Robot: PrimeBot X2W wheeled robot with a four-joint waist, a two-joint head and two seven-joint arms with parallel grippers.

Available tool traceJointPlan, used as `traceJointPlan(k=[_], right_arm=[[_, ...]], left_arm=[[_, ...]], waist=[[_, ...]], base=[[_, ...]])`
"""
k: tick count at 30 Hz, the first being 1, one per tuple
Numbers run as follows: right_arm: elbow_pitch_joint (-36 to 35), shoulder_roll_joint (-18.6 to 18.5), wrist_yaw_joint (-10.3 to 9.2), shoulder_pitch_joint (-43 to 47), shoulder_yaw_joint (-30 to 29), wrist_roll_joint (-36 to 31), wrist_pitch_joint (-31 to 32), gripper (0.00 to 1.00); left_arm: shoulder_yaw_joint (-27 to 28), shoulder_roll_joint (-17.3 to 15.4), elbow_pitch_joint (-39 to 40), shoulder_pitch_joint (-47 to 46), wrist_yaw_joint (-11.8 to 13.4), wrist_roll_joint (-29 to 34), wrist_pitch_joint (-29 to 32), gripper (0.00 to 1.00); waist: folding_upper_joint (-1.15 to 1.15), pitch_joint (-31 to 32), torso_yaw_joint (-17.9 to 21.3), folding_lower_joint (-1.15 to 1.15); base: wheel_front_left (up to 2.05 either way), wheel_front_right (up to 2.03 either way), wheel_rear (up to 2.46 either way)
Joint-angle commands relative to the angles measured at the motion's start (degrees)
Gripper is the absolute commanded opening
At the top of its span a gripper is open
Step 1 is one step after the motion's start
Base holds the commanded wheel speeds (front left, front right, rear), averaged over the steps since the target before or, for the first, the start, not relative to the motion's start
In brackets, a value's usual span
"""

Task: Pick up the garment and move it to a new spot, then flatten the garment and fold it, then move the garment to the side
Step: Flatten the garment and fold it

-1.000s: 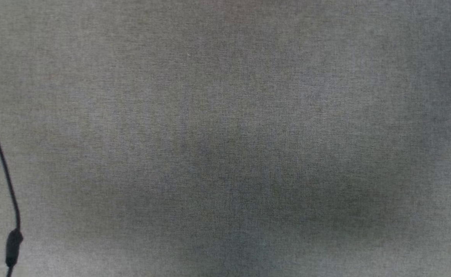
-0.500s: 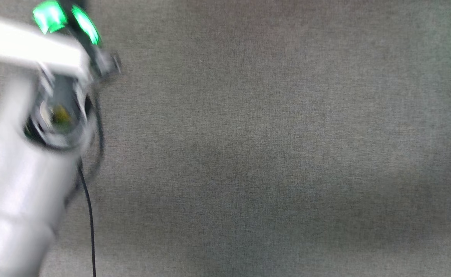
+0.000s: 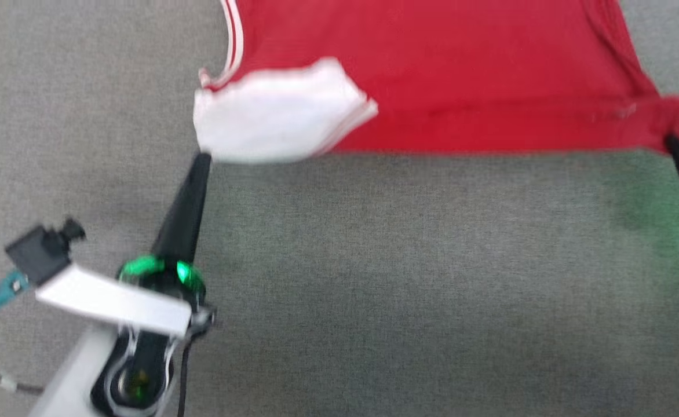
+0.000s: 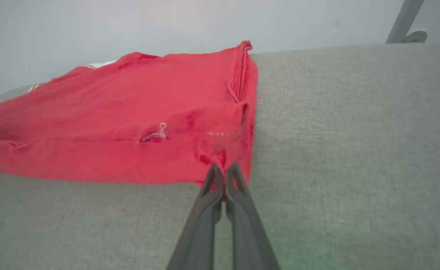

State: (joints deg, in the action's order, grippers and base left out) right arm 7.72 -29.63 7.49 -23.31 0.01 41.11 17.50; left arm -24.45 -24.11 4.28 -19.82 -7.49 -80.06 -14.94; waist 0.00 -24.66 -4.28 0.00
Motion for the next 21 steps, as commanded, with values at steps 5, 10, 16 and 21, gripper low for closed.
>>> traceJointPlan(k=[5,10,16,21], right_arm=[[-9.6,2.52,0.0,12.2,-6.49,-0.86,3.8,0.0],[-20.14,7.11,0.0,23.44,-14.1,-2.44,8.1,0.0],[-27.44,10.76,0.0,27.16,-18.76,-3.31,11.6,0.0],[-27.14,10.5,0.0,22.2,-18.15,-3.4,13.49,0.0]], left_arm=[[0.03,-2.91,5.24,9.84,0.03,2.23,-0.32,0.0],[2.59,-3.51,11.48,18.87,0.03,4.28,-0.33,0.0],[2.1,-3.61,14.87,20.29,0.03,5.74,-0.33,0.0],[-1.97,-5.79,13.18,12.23,0.03,6.11,-0.27,0.0]], waist=[[0.0,2.2,0.43,0.0],[0.0,2.3,0.16,0.0],[0.0,2.06,-0.08,0.0],[0.0,1.7,-0.21,0.0]], base=[[0.0,0.0,0.0],[0.0,0.0,0.0],[0.0,0.0,0.0],[0.0,0.0,0.0]])
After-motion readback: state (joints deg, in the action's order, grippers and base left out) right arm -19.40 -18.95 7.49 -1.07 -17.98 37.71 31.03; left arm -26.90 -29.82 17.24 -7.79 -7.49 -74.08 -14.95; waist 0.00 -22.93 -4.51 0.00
